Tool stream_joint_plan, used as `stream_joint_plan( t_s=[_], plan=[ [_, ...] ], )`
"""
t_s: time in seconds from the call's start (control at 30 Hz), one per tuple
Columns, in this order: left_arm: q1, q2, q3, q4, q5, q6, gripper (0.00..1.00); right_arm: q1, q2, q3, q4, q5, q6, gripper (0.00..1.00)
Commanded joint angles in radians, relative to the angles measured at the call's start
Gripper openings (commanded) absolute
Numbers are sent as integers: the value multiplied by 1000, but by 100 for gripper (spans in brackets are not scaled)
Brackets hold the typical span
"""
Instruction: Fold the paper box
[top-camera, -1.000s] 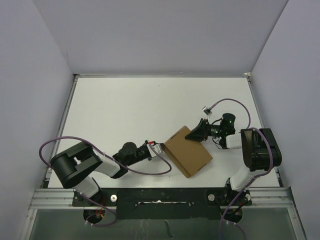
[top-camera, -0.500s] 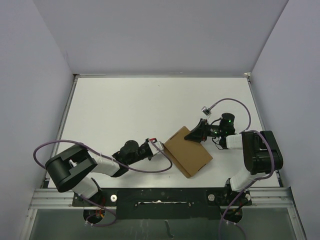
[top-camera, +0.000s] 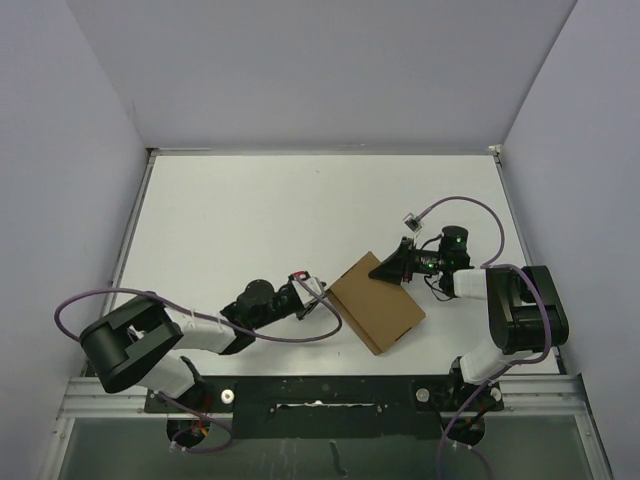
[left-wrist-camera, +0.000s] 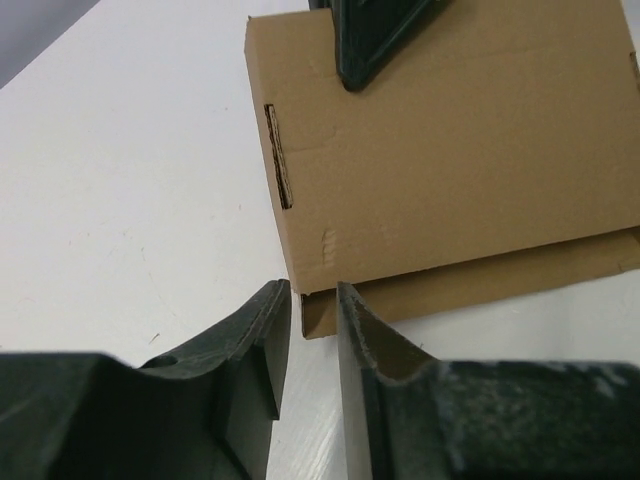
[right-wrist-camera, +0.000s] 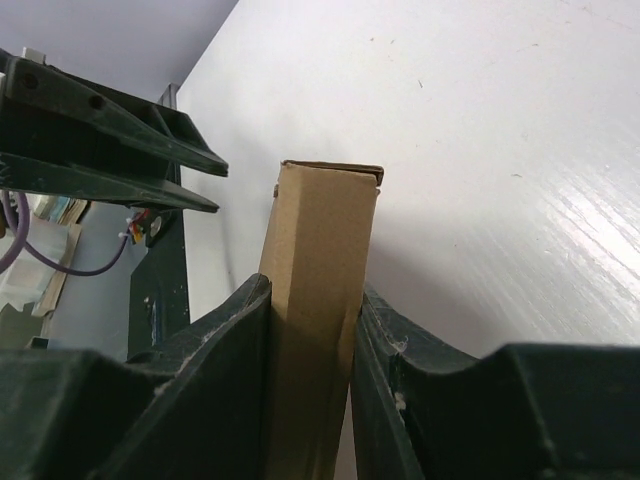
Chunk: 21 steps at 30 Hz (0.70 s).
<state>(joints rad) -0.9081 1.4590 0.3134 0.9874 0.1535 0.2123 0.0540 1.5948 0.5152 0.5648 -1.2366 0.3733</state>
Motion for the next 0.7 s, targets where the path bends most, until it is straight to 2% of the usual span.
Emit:
stream_joint_plan(
  t_s=[0.0,0.1,0.3,0.47,0.67],
  plan=[
    [5,-93,2,13,-8,-61,28,-1,-30,28,57,67,-135,0],
    [26,-158,-3,-55,-31,-125,31,-1,-30,29,55,66,-139,0],
    [139,-257,5,-260,14,-348,30,14,-60,53,-30,86,-225,0],
    [190,-321,-18,-347,31,-446,30,64,-112,148,-276,150,-409,0],
    [206,-419,-46,-426,-5,-492,31,154,-138,301,-632,275,-643,0]
  ],
)
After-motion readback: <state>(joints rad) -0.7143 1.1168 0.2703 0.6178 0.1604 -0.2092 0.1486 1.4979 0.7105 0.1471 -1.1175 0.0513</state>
